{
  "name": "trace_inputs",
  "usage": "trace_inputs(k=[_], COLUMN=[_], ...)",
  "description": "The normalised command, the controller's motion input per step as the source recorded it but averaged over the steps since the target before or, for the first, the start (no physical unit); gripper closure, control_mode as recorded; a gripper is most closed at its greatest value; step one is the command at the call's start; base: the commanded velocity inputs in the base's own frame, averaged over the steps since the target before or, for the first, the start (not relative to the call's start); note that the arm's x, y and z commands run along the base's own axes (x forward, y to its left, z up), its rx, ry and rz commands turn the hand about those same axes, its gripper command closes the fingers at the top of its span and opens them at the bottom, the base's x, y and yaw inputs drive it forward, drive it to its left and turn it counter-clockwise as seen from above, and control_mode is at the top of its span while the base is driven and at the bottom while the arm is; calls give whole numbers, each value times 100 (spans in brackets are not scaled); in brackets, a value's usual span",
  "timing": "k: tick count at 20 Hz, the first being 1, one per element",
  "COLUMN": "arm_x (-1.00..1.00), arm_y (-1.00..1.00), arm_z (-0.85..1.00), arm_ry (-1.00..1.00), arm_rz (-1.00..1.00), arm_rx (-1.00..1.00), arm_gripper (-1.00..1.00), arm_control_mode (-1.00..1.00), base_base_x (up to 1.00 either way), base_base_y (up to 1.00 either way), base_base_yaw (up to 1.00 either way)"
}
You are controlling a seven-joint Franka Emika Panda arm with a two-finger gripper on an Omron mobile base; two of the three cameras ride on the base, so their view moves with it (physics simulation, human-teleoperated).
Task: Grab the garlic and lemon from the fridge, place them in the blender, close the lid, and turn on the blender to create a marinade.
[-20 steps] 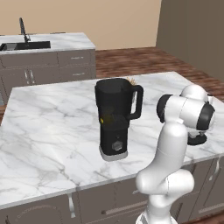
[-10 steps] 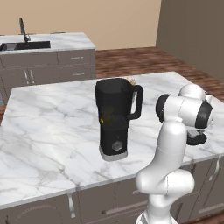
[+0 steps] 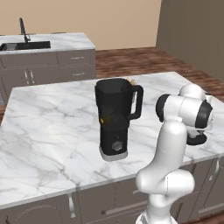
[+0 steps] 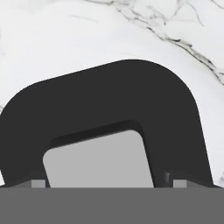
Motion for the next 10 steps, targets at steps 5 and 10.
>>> trace_inputs(k=[5,10], arm_x=[-10,0], arm_y=[14,11], arm_z=[-35,-42], arm_ry=[3,1], arm_rz=[0,0], arm_rx=[0,0], arm_gripper=[-100,-100], arm_control_mode=[-100,-100], base_base_x=[0,0], base_base_y=[0,0], base_base_yaw=[0,0])
